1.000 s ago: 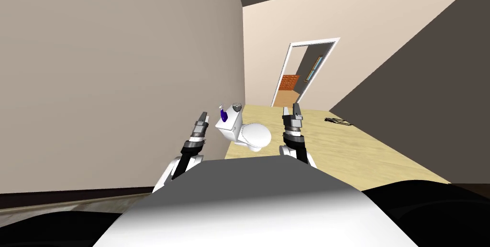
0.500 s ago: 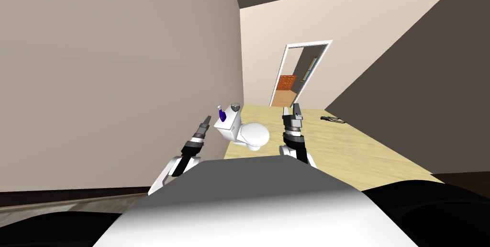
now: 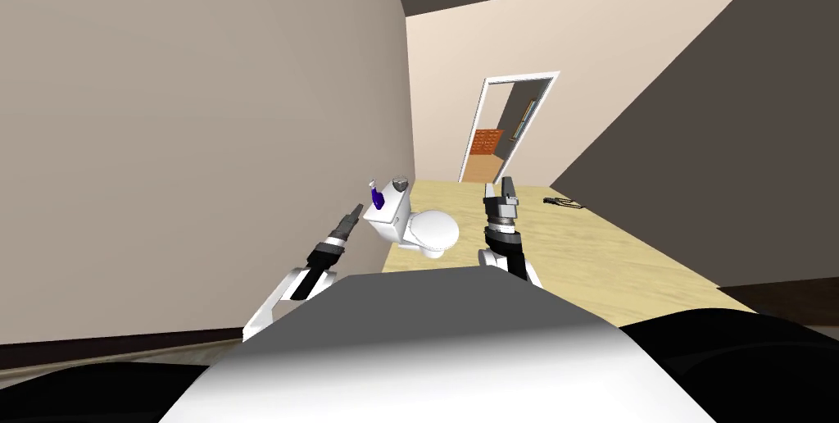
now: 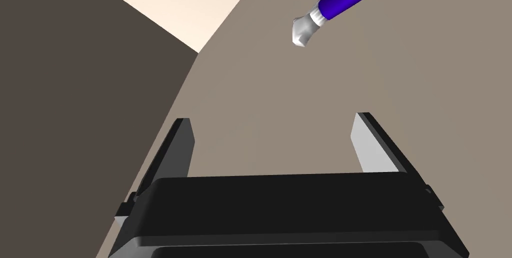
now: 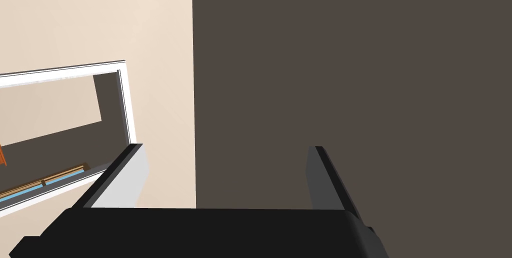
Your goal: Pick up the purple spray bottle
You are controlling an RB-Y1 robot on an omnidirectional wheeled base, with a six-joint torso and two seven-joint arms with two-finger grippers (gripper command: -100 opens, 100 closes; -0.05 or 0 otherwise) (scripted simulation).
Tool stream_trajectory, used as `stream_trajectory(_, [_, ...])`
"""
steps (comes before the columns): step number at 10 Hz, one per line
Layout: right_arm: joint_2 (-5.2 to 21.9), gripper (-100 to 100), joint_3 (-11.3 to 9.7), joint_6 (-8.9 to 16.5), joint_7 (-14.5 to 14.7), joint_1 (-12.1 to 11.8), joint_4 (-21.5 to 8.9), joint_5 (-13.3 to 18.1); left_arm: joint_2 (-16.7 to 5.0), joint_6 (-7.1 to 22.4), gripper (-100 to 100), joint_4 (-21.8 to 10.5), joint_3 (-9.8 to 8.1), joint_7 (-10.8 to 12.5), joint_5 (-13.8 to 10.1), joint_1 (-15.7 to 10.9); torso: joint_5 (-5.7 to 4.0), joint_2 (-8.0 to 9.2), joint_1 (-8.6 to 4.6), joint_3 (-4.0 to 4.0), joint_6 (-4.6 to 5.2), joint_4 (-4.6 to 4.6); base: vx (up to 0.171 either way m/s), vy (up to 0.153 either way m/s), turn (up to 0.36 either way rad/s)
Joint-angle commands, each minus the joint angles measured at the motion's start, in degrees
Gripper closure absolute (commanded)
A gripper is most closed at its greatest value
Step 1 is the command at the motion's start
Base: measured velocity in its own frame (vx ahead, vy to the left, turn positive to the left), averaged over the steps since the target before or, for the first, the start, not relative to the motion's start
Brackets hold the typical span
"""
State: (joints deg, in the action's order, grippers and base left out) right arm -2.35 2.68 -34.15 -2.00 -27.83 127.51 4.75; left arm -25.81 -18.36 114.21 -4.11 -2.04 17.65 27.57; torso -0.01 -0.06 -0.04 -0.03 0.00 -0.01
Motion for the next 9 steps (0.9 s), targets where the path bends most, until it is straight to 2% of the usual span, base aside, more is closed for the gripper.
stream_trajectory(1, [0.0, 0, 0.0, 0.0, 0.0, 0.0, 0.0, 0.0, -1.92, 0.99, -100, -1.33, -0.11, -0.49, 0.94, -0.34, 0.0, 0.0, 0.0, 0.0, 0.0, 0.0, 0.021, -0.017, -0.047])
stream_trajectory(3, [0.0, 0, 0.0, 0.0, 0.0, 0.0, 0.0, 0.0, -4.09, 1.79, -100, -2.89, -0.22, -1.32, 2.0, -0.5, 0.0, -0.04, 0.0, -0.02, 0.0, -0.01, 0.029, -0.016, -0.051])
stream_trajectory(4, [0.0, 0, 0.0, 0.0, 0.0, 0.0, 0.0, 0.0, -6.26, 2.54, -100, -4.44, -0.33, -2.36, 3.0, -0.69, 0.0, -0.07, 0.01, -0.04, 0.0, -0.02, 0.051, -0.031, -0.08])
stream_trajectory(9, [0.0, 0, 0.0, 0.0, 0.0, -0.01, 0.0, 0.0, -12.16, 4.13, -100, -8.61, -0.62, -6.03, 5.21, -1.45, -0.01, -0.19, -0.07, -0.11, 0.0, -0.04, 0.059, -0.031, -0.059])
